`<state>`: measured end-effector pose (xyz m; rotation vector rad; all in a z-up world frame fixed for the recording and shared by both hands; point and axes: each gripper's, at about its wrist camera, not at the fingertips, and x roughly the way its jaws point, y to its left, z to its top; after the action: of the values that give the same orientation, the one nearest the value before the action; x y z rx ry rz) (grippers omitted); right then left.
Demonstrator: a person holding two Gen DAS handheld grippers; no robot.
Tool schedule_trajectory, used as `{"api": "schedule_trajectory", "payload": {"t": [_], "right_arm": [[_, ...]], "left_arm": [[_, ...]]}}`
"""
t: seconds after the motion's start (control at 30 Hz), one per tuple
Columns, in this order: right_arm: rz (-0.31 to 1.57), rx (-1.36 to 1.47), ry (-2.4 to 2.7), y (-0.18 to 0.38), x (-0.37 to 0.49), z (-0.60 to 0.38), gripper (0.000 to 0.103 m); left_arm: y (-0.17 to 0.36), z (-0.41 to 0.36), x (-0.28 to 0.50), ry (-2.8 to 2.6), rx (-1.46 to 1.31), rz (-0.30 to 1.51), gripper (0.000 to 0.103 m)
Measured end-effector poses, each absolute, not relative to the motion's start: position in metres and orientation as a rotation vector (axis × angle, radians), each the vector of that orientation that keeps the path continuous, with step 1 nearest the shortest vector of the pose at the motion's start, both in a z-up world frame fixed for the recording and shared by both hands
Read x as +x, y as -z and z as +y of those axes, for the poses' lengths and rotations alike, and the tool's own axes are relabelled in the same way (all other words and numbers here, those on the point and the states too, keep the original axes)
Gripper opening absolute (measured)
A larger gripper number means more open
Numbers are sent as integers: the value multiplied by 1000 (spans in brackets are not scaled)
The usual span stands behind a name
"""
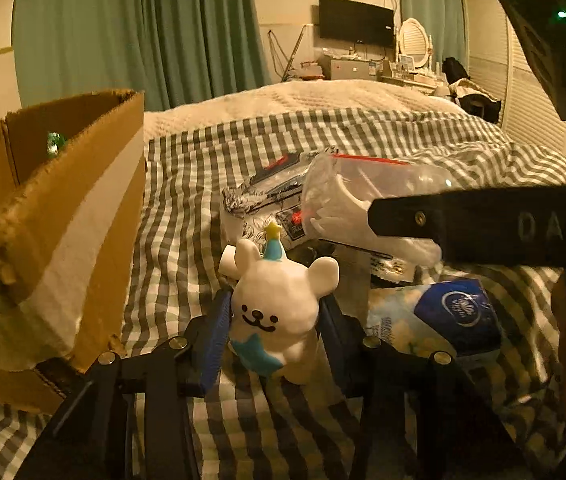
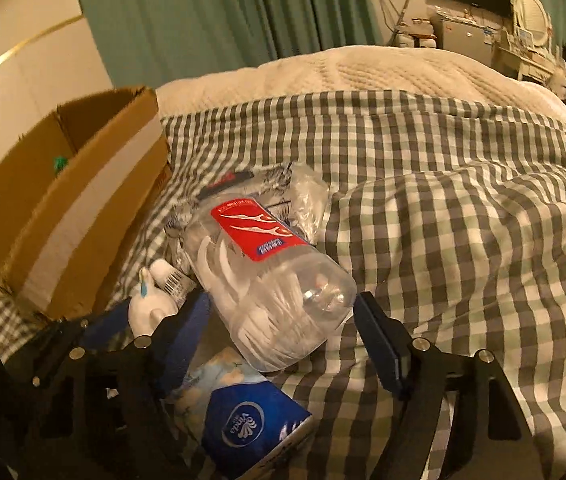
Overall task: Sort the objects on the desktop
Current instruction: 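Grasp the white bear figurine with left tool while right tool grasps the blue-white packet, then lift the bear figurine with left tool while right tool grasps the clear swab container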
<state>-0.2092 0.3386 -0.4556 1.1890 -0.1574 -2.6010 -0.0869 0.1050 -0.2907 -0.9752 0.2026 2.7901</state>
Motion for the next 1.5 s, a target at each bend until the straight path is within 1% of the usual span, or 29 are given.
{"api": "schedule_trajectory", "payload": {"t": [0.2, 0.23, 0.27, 0.3, 0.33, 0.47, 0.5, 0.57, 0.6, 0.63, 0.73, 0.8, 0.93, 1.1, 1.17, 1.2, 1.27, 1.3, 1.33, 1.4, 1.5], "right_arm": [[-237, 1153, 2613, 450, -204, 348, 70], [-252, 1144, 2616, 448, -203, 350, 47], [-261, 1143, 2626, 447, -204, 352, 35], [-277, 1138, 2637, 446, -203, 355, 26], [-298, 1129, 2643, 445, -203, 359, 25], [-351, 1162, 2604, 451, -205, 364, 25], [-361, 1156, 2598, 452, -206, 364, 27], [-366, 1136, 2588, 452, -208, 363, 46], [-359, 1129, 2585, 451, -209, 363, 72], [-334, 1112, 2593, 451, -209, 359, 86], [-225, 1102, 2633, 451, -216, 349, 86], [-190, 1135, 2642, 456, -226, 344, 88], [-257, 1176, 2606, 467, -239, 333, 93], [-243, 1233, 2681, 467, -237, 314, 98], [-201, 1229, 2670, 467, -236, 306, 99], [-118, 1261, 2655, 470, -237, 298, 99], [-23, 1322, 2646, 476, -240, 292, 96], [-1, 1362, 2629, 482, -241, 291, 85], [-49, 1390, 2588, 487, -243, 294, 70], [-148, 1380, 2565, 485, -243, 303, 68], [-110, 1333, 2591, 474, -239, 302, 67]], "left_arm": [[270, 103, -73, -2800, -895, 187, 44], [266, 103, -72, -2799, -885, 180, 44], [261, 102, -69, -2803, -869, 178, 44], [256, 102, -66, -2807, -849, 180, 44], [253, 101, -65, -2808, -840, 179, 44], [240, 95, -60, -2812, -814, 136, 44], [237, 93, -59, -2816, -805, 130, 44], [228, 89, -57, -2825, -781, 116, 44], [224, 88, -56, -2829, -770, 110, 44], [219, 86, -56, -2834, -758, 101, 44], [202, 78, -50, -2853, -715, 65, 44], [192, 74, -51, -2876, -682, 62, 44], [171, 57, -45, -2929, -616, 38, 44], [145, 30, -44, -2997, -563, -39, 44], [138, 20, -45, -3019, -550, -58, 44], [135, 16, -46, -3032, -545, -58, 44], [131, 7, -48, -3061, -530, -57, 44], [130, 3, -48, -3073, -523, -57, 44], [128, -3, -48, -3088, -516, -61, 44], [124, -14, -48, -3105, -507, -86, 44], [120, -27, -48, -3135, -496, -105, 44]]}}
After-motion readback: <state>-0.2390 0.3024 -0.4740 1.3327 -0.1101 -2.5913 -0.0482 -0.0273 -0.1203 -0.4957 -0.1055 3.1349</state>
